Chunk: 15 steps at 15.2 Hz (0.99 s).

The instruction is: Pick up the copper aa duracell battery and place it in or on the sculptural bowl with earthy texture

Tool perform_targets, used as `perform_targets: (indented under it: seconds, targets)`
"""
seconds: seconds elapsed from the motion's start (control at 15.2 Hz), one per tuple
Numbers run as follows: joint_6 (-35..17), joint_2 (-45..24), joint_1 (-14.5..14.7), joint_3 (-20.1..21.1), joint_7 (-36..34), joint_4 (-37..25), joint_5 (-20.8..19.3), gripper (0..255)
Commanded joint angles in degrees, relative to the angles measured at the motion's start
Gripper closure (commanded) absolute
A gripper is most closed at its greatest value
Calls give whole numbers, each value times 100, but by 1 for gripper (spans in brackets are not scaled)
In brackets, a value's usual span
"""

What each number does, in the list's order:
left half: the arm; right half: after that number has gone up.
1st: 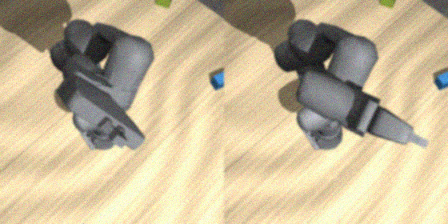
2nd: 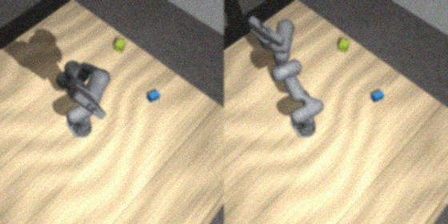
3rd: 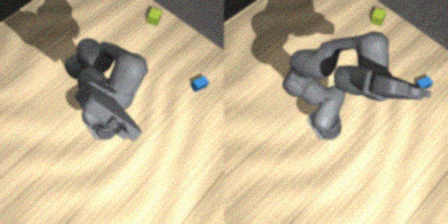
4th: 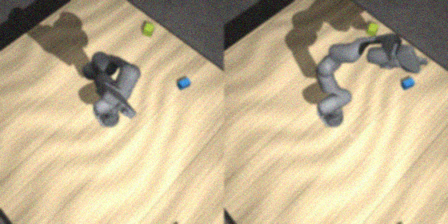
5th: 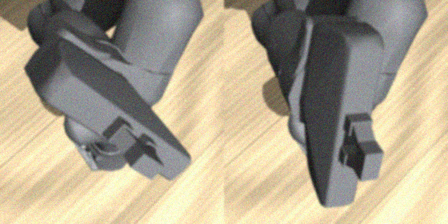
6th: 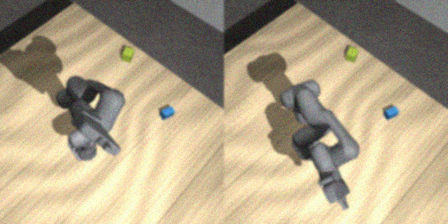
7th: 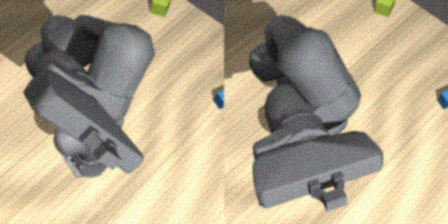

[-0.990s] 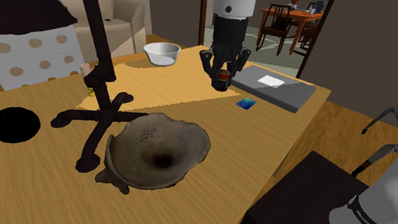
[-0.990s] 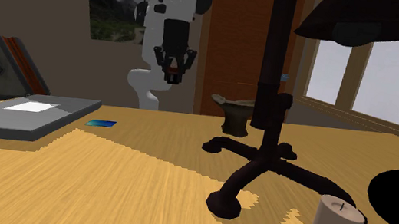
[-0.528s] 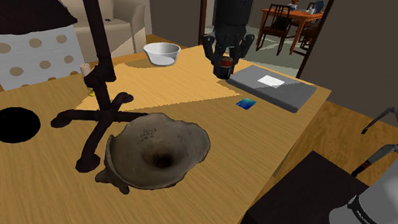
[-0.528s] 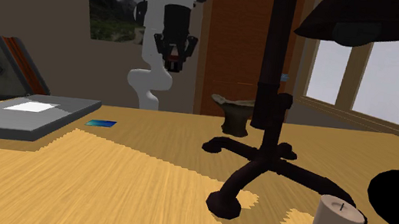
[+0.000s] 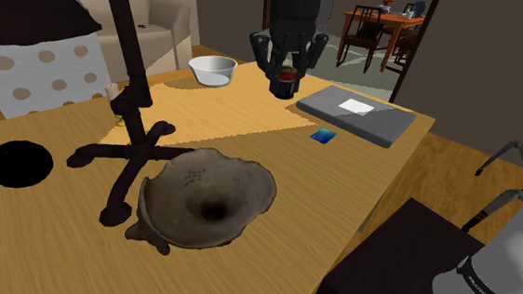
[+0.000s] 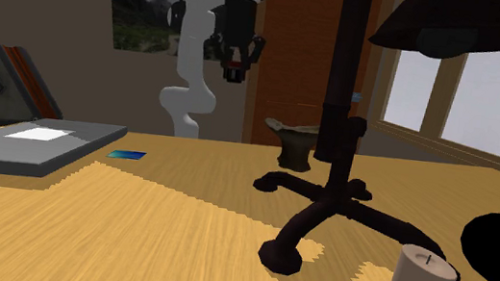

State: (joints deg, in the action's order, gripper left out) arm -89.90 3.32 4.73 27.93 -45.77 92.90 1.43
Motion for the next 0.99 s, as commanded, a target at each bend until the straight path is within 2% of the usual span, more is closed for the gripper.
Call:
perform_targets:
  seconds: [0.0,0.46,0.66,0.86,0.92]
  targets:
    - [60,-253,146,184,-343,-285,-115,255]
    - [293,-1293,869,724,-1539,-1374,-705,255]
    - [494,-1873,1334,865,-2031,-2039,-1066,255]
    - [796,-2548,1935,923,-2473,-2907,-1481,255]
    - [689,-2497,1897,915,-2466,-2753,-1446,255]
